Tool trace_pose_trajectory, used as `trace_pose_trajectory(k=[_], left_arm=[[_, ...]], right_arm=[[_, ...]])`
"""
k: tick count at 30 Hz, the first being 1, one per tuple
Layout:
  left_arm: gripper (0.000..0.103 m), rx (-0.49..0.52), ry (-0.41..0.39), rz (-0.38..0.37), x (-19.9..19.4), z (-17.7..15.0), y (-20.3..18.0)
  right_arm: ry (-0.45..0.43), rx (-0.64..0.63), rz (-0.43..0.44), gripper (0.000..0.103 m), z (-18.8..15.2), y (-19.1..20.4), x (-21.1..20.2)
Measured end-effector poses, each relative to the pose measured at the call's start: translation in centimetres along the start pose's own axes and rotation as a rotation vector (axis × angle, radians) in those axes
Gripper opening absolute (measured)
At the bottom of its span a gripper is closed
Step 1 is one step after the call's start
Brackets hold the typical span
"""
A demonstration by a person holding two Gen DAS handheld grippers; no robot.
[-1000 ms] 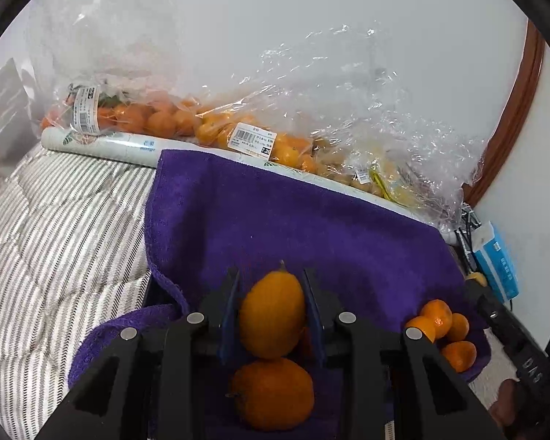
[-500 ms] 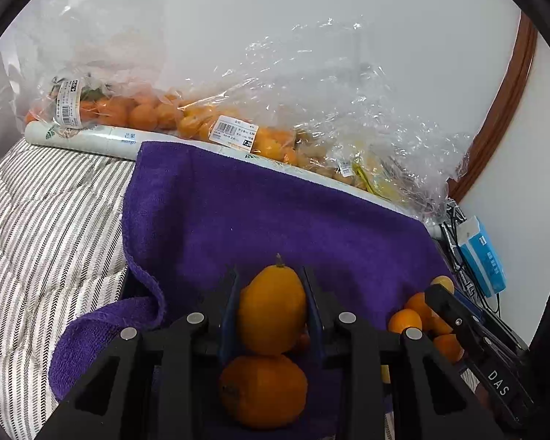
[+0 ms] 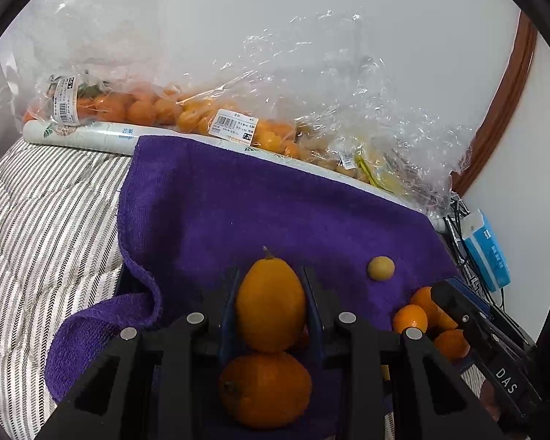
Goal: Organize fruits
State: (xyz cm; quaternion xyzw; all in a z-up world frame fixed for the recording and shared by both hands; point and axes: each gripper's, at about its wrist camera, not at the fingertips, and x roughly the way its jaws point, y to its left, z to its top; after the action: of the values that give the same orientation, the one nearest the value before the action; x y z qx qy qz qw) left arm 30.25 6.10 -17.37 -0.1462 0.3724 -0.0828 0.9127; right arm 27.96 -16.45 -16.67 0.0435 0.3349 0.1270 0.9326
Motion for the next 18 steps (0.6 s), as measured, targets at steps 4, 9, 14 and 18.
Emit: trace_pose_trajectory(k=[4,9,14,18], left_arm=[[0.032,-0.001,0.0,-0.001,0.0,0.0,-0.02],[0.051,0.006,0.007,-0.002,0.04,0.0,-0.17],[0.056,0.005,-0.015,-0.007,-0.39,0.03,-0.19],[0.06,0.023,-0.019,0.005,-0.49,0.05,-0.42]], right_arm=[[-0.001,-0.003,0.002,0.034,-0.06,0.05,-0.15],[-0.004,0.007,-0.007,0.042,-0.09,-0.21,-0.19],[-0.002,0.039,-0.009,0.047,0.02,-0.69,-0.29],[-0.015,0.037,-0.013,0.055,0.05,-0.75,-0.61]])
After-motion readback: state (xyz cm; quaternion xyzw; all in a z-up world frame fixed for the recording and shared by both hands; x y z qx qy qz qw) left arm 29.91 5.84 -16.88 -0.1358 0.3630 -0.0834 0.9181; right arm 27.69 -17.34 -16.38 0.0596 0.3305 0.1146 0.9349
